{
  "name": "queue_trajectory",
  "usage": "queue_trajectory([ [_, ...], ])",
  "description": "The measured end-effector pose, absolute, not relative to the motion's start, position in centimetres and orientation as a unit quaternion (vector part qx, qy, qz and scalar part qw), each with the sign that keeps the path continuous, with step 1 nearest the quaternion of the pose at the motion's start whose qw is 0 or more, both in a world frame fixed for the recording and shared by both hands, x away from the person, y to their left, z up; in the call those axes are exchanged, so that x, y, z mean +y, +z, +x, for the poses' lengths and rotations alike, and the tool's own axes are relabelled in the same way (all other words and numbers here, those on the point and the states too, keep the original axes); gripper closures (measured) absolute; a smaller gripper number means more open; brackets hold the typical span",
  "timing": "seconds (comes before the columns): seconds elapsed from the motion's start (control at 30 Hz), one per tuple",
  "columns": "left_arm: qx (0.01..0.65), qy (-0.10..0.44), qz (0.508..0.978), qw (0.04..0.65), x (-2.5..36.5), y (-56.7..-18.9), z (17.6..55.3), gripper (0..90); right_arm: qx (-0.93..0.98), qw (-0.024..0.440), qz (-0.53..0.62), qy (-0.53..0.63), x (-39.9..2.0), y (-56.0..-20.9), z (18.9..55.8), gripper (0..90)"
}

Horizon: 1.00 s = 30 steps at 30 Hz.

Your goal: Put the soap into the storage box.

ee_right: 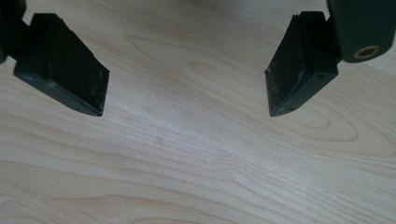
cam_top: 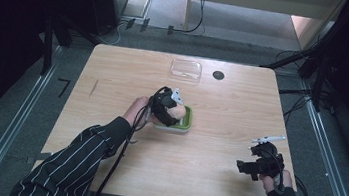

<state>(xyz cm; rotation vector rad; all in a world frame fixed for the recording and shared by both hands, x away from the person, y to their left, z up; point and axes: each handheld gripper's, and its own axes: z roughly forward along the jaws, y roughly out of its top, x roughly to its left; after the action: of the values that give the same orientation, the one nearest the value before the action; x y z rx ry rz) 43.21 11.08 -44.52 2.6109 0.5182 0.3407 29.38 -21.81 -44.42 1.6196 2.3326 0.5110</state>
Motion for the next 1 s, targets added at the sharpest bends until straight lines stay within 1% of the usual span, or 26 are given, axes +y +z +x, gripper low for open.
queue_trajectory([
  [0.5,0.189,0.113,0.948,0.229,11.13,-44.99,43.28,33.3,0.802,0.125,0.558,0.175,-21.78,-44.43,29.38,14.2],
  [0.73,0.185,0.116,0.949,0.227,11.1,-45.05,43.25,33.1,0.801,0.126,0.558,0.175,-21.77,-44.42,29.39,14.2],
  [0.87,0.187,0.119,0.945,0.241,11.17,-44.75,43.15,33.6,0.802,0.126,0.558,0.175,-21.78,-44.42,29.39,14.1],
  [1.0,0.185,0.118,0.946,0.237,11.27,-44.67,43.23,32.6,0.802,0.126,0.557,0.175,-21.79,-44.43,29.39,14.1],
])
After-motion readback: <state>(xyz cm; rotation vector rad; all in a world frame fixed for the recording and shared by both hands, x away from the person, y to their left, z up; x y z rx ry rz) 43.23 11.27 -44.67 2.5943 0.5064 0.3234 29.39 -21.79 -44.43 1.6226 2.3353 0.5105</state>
